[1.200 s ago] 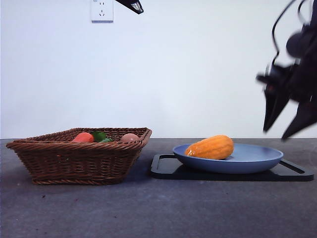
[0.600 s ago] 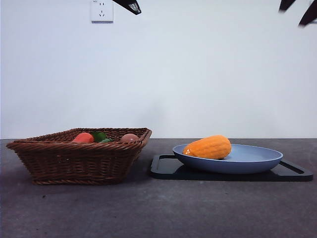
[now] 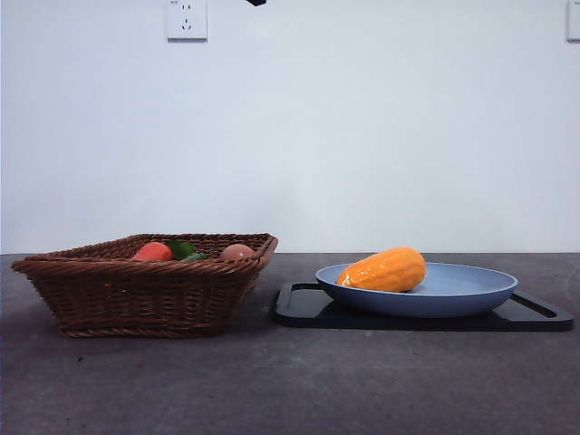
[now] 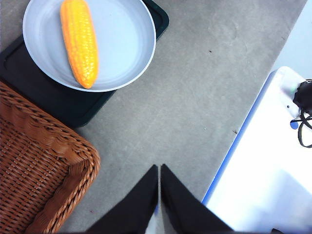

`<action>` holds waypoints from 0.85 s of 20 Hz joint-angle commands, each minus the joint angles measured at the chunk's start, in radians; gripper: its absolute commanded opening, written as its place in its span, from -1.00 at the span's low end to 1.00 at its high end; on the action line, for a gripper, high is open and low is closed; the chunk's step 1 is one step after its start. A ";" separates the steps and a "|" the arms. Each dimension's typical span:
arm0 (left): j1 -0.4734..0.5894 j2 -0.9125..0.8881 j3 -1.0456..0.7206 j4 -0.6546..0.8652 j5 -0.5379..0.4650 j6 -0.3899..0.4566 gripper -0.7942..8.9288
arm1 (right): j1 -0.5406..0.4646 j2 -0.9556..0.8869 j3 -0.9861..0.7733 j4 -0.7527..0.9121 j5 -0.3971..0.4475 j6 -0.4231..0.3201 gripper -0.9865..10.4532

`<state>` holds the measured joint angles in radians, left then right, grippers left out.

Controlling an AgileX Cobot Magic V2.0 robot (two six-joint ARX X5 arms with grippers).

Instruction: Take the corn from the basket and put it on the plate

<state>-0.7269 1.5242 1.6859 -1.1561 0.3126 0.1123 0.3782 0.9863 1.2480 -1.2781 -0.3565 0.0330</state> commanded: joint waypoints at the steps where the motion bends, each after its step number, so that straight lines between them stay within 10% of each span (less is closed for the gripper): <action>1: -0.006 0.005 0.026 0.013 0.001 -0.001 -0.82 | 0.005 0.006 0.011 0.019 -0.001 0.011 -0.82; 17: -0.004 0.005 0.026 0.299 0.000 -0.001 -0.82 | 0.004 0.005 0.011 0.097 -0.002 0.011 -0.82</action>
<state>-0.7261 1.5242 1.6859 -0.8680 0.3126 0.1123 0.3779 0.9859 1.2480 -1.1900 -0.3584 0.0341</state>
